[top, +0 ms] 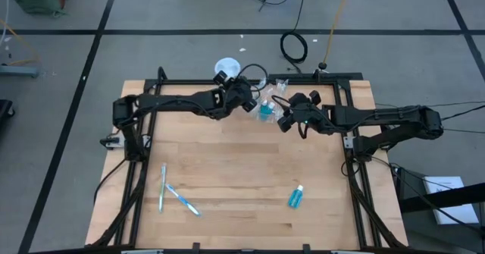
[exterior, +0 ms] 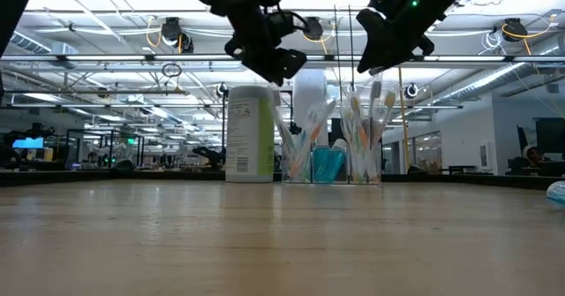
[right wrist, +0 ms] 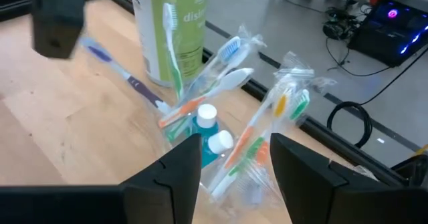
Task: Pick & Place toothbrushing station
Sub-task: Adjust the toothbrushes in the transparent organizer
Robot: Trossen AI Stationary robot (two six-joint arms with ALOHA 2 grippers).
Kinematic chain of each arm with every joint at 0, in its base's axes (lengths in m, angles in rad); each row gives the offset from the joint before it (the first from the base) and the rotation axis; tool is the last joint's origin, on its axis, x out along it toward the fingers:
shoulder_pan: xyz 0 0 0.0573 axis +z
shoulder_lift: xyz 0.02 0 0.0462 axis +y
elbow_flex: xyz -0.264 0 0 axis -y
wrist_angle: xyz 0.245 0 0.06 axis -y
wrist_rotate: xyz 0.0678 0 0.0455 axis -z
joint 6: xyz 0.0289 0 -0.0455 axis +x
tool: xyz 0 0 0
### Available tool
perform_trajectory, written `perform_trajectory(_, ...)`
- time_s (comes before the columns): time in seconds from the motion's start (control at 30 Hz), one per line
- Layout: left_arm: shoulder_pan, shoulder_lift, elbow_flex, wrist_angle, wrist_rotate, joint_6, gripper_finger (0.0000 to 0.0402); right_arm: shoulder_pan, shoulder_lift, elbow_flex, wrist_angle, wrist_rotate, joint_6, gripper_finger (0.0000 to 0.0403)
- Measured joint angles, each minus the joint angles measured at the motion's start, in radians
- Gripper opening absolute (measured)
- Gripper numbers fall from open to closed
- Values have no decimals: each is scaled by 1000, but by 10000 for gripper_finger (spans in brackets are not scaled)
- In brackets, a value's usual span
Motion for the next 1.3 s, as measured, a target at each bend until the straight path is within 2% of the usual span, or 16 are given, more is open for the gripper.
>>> perform_trajectory(0.07,0,-24,0,-32,14,-20,131,4,0,0,1,2,1,169)
perform_trajectory(0.13,1,-46,0,-31,102,-25,131,6,0,0,5,2,0,169)
perform_trajectory(0.23,11,-64,0,9,376,5,131,6,0,0,31,3,0,169)
perform_trajectory(0.3,20,-49,0,44,517,68,131,6,0,0,40,7,-6,169)
perform_trajectory(0.37,33,-23,0,102,573,117,131,6,0,0,39,7,-22,169)
perform_trajectory(0.5,76,25,0,172,602,145,131,6,0,0,31,7,-30,169)
perform_trajectory(0.63,126,75,0,202,830,86,131,6,0,0,21,6,-33,169)
perform_trajectory(0.7,140,93,-1,253,911,77,132,6,0,0,22,6,-46,169)
perform_trajectory(0.8,153,109,0,301,916,87,142,6,0,0,22,4,-53,169)
perform_trajectory(0.97,164,113,0,312,907,103,179,6,0,0,23,3,-53,169)
perform_trajectory(1.17,163,113,0,318,830,119,228,6,0,0,23,3,-53,169)
perform_trajectory(1.3,161,113,0,322,789,108,245,6,0,0,27,4,-53,169)
